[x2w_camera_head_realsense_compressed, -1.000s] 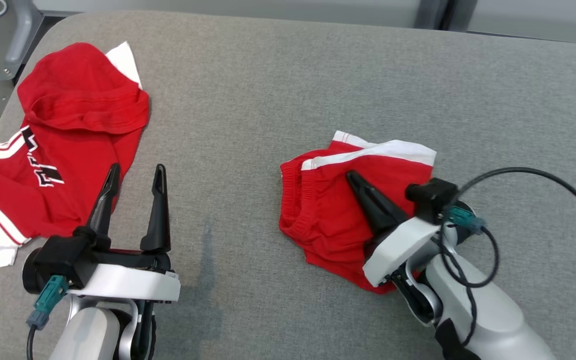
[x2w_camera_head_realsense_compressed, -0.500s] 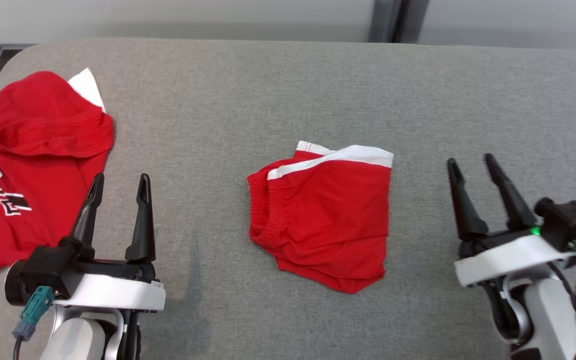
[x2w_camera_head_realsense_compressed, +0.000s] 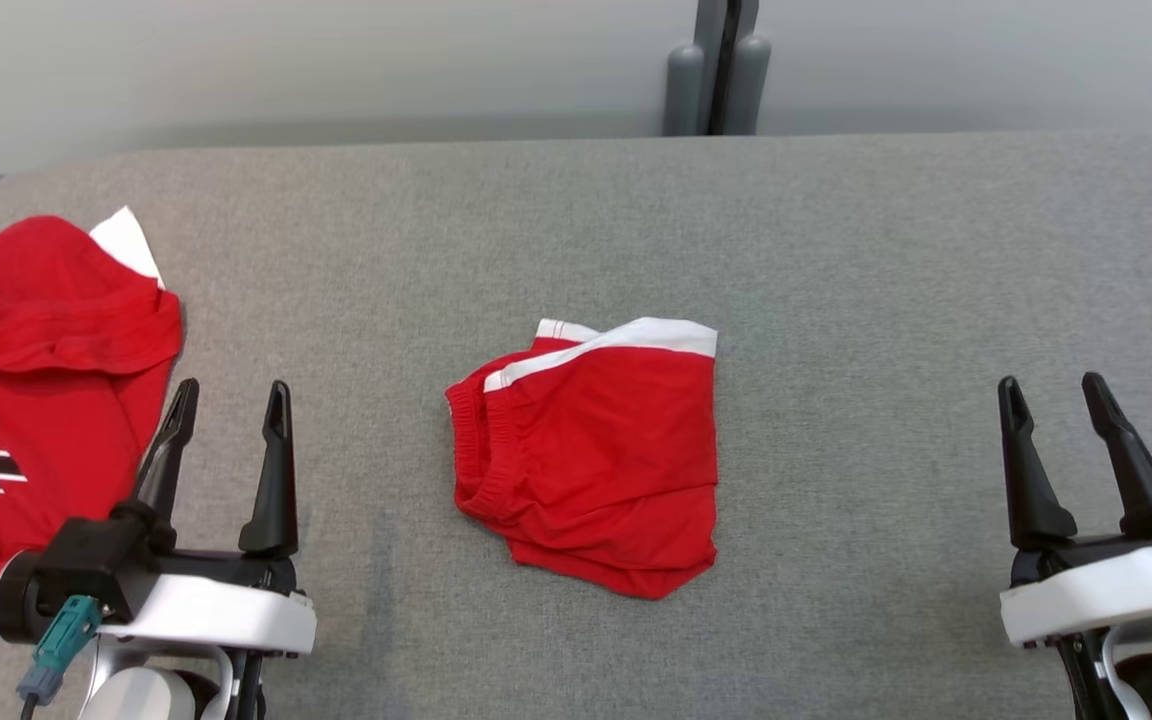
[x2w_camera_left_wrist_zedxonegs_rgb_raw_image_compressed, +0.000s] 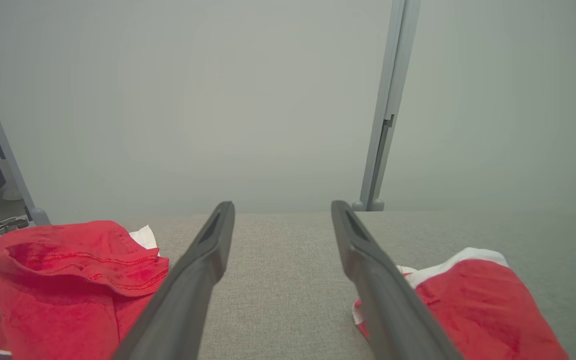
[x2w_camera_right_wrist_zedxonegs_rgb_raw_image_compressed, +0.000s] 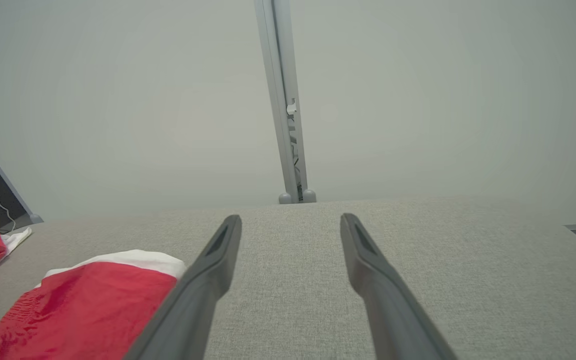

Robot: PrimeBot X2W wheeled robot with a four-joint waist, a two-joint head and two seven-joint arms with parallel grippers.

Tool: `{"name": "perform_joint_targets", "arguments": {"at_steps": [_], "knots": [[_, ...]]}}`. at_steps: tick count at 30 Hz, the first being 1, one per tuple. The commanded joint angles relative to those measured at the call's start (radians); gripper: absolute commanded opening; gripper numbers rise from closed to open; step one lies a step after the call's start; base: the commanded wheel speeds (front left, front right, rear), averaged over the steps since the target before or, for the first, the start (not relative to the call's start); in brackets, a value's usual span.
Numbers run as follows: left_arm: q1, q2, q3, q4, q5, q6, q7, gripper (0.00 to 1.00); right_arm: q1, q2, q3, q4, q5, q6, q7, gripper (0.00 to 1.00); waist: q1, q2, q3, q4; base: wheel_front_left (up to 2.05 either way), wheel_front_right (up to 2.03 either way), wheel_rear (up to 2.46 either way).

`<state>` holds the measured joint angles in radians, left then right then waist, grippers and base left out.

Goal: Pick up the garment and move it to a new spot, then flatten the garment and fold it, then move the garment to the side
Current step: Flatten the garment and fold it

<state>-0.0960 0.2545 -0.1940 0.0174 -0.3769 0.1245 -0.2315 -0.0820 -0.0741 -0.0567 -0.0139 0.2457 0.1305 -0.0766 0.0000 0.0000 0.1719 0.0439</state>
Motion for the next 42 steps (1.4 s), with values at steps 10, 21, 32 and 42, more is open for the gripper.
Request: {"name": "perform_joint_targets", "arguments": {"at_steps": [10,21,32,42], "knots": [[0.073,0.021,-0.01,-0.012,0.002,0.017,0.023,1.0,0.119,0.01,-0.019,-0.091,-0.005,0.001,0.069,1.0,0.0,0.0,-0.098,-0.028,0.0,0.0,0.0],[0.124,0.041,-0.024,-0.01,-0.002,0.015,0.041,1.0,0.186,0.019,-0.033,-0.125,0.0,0.001,0.098,1.0,0.0,0.0,-0.154,-0.026,0.0,0.0,0.0],[0.145,0.048,-0.031,-0.016,-0.013,0.023,0.057,1.0,0.198,0.021,-0.035,-0.14,0.004,0.001,0.112,1.0,0.0,0.0,-0.165,-0.012,0.0,0.0,0.0],[0.127,0.047,-0.036,-0.013,-0.02,0.023,0.055,1.0,0.187,0.022,-0.031,-0.134,0.002,0.001,0.103,1.0,0.0,0.0,-0.15,-0.01,0.0,0.0,0.0]]}}
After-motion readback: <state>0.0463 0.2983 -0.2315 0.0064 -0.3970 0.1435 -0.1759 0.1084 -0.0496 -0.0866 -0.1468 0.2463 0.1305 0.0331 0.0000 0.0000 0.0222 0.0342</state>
